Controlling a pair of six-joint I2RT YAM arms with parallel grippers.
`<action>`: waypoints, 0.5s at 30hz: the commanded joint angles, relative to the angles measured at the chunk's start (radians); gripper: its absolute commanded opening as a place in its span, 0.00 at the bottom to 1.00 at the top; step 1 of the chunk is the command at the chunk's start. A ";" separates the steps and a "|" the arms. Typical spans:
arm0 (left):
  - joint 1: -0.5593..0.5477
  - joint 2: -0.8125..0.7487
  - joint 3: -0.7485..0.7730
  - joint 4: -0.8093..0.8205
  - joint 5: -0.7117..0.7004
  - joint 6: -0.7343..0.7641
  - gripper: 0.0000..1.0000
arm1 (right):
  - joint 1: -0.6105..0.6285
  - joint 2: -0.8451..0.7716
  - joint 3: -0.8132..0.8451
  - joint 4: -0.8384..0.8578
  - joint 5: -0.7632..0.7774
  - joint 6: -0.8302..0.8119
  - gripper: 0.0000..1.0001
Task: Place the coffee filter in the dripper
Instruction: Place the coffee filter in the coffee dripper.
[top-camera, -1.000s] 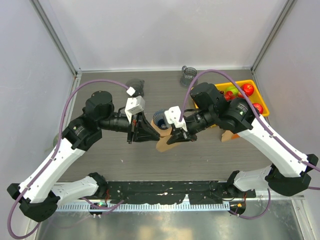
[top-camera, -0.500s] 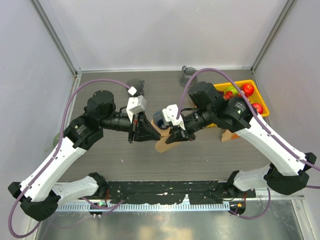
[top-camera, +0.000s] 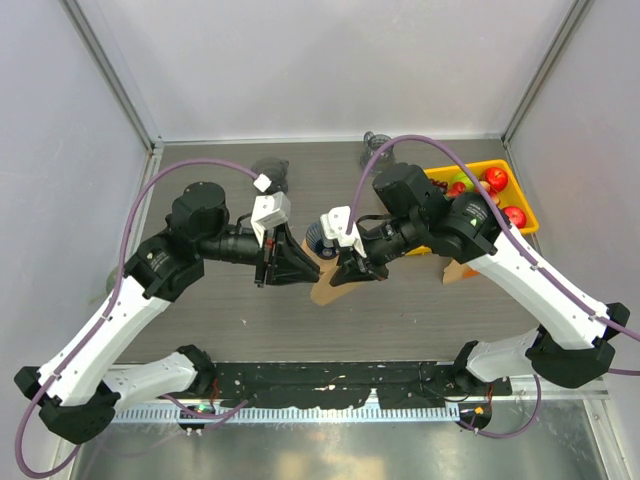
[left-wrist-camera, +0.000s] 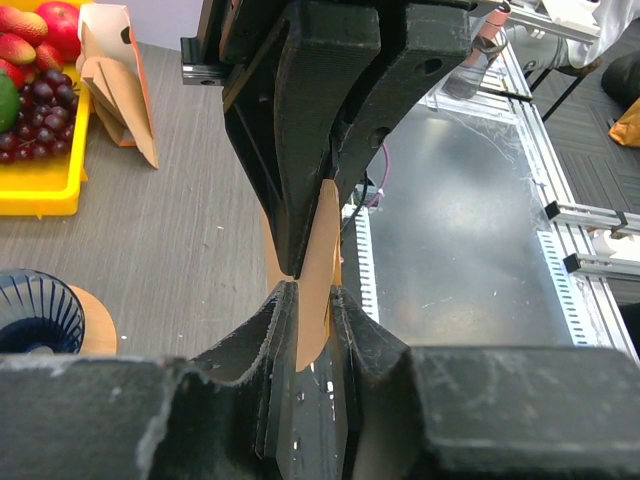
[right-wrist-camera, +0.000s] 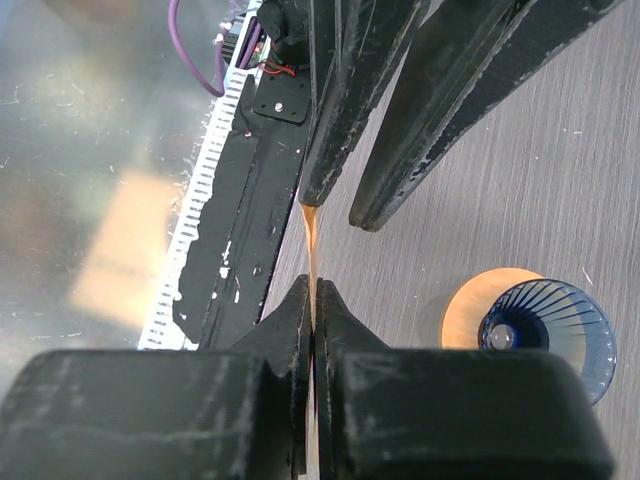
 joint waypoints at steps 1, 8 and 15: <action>0.004 -0.024 0.002 0.002 -0.017 0.014 0.22 | 0.005 -0.006 0.038 0.038 0.006 0.022 0.05; 0.003 -0.018 0.002 0.002 -0.034 0.011 0.20 | 0.005 -0.012 0.039 0.058 -0.011 0.041 0.05; -0.006 -0.018 -0.001 -0.010 -0.043 0.020 0.21 | 0.005 -0.012 0.043 0.066 -0.004 0.064 0.05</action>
